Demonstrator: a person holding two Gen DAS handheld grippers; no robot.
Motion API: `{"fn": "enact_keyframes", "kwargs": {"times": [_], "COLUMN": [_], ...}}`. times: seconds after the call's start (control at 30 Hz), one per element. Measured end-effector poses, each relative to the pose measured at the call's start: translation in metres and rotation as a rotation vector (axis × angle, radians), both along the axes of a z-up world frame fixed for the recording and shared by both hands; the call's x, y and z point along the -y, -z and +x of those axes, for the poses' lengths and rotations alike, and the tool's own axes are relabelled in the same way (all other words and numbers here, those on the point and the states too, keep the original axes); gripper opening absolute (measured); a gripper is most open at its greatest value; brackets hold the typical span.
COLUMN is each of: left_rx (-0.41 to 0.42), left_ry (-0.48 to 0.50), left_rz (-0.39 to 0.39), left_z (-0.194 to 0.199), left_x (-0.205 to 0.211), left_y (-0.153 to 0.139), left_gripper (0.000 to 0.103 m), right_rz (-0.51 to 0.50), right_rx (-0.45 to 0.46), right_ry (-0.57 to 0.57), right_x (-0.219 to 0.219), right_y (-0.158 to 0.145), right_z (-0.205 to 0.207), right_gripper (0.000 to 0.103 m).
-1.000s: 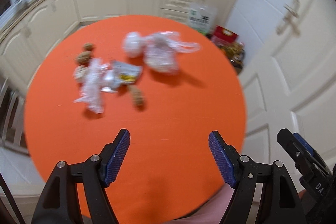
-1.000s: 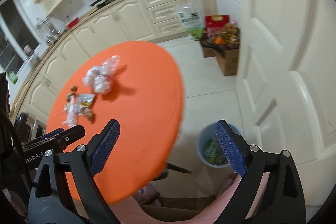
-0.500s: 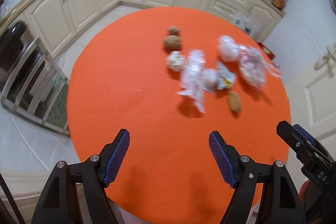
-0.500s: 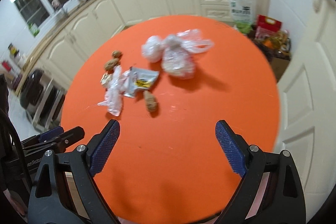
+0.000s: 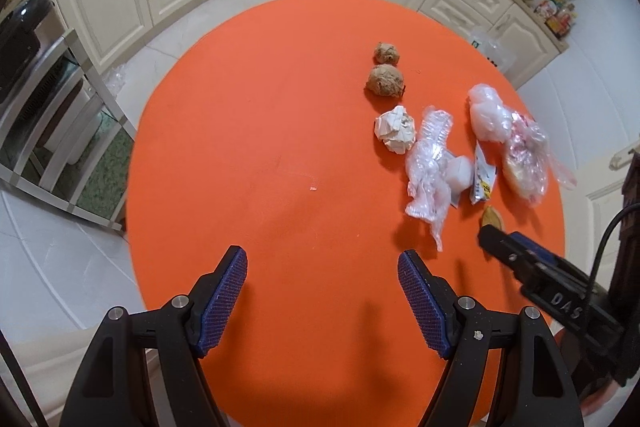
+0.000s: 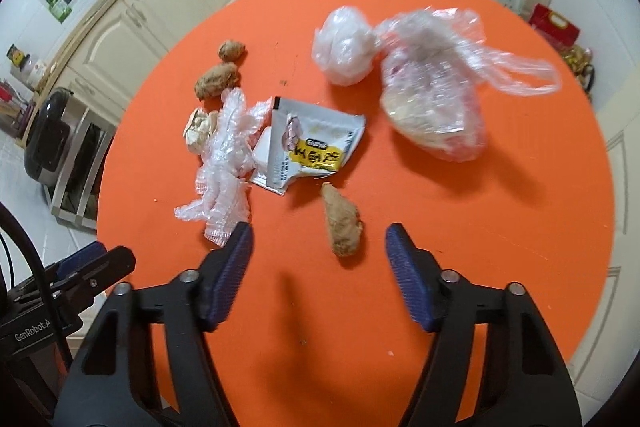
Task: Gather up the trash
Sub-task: 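Grasp the brown lump with the right tool while the left tool grasps the clear plastic wrap, then carry the clear wrap and brown lump to the blue bin and open both tools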
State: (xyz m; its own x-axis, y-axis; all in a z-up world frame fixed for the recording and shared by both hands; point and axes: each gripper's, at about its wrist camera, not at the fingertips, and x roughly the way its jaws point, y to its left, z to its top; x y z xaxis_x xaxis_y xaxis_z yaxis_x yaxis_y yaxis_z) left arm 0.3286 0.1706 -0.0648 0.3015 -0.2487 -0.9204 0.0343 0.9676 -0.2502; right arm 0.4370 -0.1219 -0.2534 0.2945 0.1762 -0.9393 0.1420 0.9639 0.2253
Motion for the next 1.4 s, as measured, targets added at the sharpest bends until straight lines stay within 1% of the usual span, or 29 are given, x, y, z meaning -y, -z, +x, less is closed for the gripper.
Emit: {"fn": "enact_keyframes", "kwargs": {"times": [0.03, 0.1, 0.13, 0.17, 0.2, 0.23, 0.3, 0.33, 0.47, 0.53, 0.63, 0.67, 0.7, 0.73, 0.77, 0.8, 0.83, 0.9, 1.0, 1.13, 1.27, 1.4], "left_rx": [-0.006, -0.014, -0.018, -0.021, -0.023, -0.025, -0.030, -0.035, -0.052, -0.056, -0.064, -0.063, -0.060, -0.058, -0.030, -0.013, -0.007, -0.007, 0.016, 0.053, 0.064, 0.094], "left_ry": [-0.001, -0.001, 0.002, 0.006, 0.009, 0.013, 0.023, 0.033, 0.062, 0.083, 0.083, 0.083, 0.080, 0.074, 0.057, 0.048, 0.044, 0.063, 0.065, 0.060, 0.080, 0.078], "left_rz": [-0.006, -0.015, -0.022, -0.029, -0.033, -0.038, -0.043, -0.051, -0.094, -0.088, -0.060, -0.056, -0.051, -0.045, -0.021, -0.008, 0.007, 0.000, 0.024, 0.049, 0.022, 0.024], "left_z": [0.004, 0.009, 0.012, 0.014, 0.017, 0.020, 0.024, 0.028, 0.040, 0.048, 0.061, 0.063, 0.066, 0.069, 0.068, 0.068, 0.069, 0.070, 0.067, 0.059, 0.047, 0.033], "left_x": [0.001, 0.006, 0.008, 0.010, 0.013, 0.016, 0.025, 0.030, 0.047, 0.056, 0.068, 0.071, 0.072, 0.074, 0.075, 0.077, 0.077, 0.079, 0.081, 0.086, 0.096, 0.098], "left_y": [0.003, 0.007, 0.008, 0.009, 0.010, 0.011, 0.012, 0.012, 0.015, 0.017, 0.025, 0.027, 0.030, 0.033, 0.031, 0.030, 0.030, 0.031, 0.028, 0.022, 0.018, 0.009], "left_gripper": [0.074, 0.074, 0.074, 0.074, 0.074, 0.074, 0.074, 0.074, 0.074, 0.074, 0.074, 0.071, 0.060, 0.054, 0.045, 0.028, 0.022, 0.019, 0.015, 0.014, 0.014, 0.014], "right_rz": [0.000, -0.015, -0.022, -0.023, -0.016, -0.002, -0.004, -0.014, 0.009, 0.000, 0.007, 0.009, 0.009, 0.006, 0.003, 0.002, 0.004, 0.008, 0.008, 0.020, 0.023, 0.015], "right_rx": [-0.005, -0.011, -0.012, -0.009, -0.007, -0.003, 0.009, 0.023, 0.057, 0.077, 0.100, 0.108, 0.117, 0.130, 0.136, 0.139, 0.142, 0.145, 0.138, 0.134, 0.139, 0.170], "right_ry": [-0.010, -0.010, -0.008, -0.009, -0.014, -0.017, -0.020, -0.020, -0.016, -0.010, -0.005, -0.001, 0.003, 0.006, 0.003, 0.001, 0.002, 0.005, 0.009, 0.022, 0.050, 0.054], "right_x": [-0.001, -0.001, 0.000, 0.002, 0.003, 0.006, 0.012, 0.016, 0.031, 0.037, 0.044, 0.046, 0.047, 0.050, 0.051, 0.050, 0.052, 0.051, 0.053, 0.058, 0.061, 0.062], "right_y": [0.003, 0.008, 0.010, 0.011, 0.012, 0.012, 0.009, 0.006, -0.006, -0.013, -0.022, -0.023, -0.025, -0.028, -0.029, -0.029, -0.030, -0.030, -0.027, -0.024, -0.027, -0.038], "right_z": [0.002, 0.005, 0.006, 0.006, 0.006, 0.005, 0.004, 0.002, -0.003, -0.003, -0.004, -0.005, -0.004, -0.005, -0.005, -0.003, -0.002, 0.000, 0.004, 0.002, -0.005, -0.016], "right_gripper": [0.053, 0.035, 0.030, 0.021, 0.019, 0.019, 0.019, 0.019, 0.018, 0.018, 0.018, 0.018, 0.018, 0.018, 0.018, 0.018, 0.018, 0.018, 0.018, 0.018, 0.018, 0.018]}}
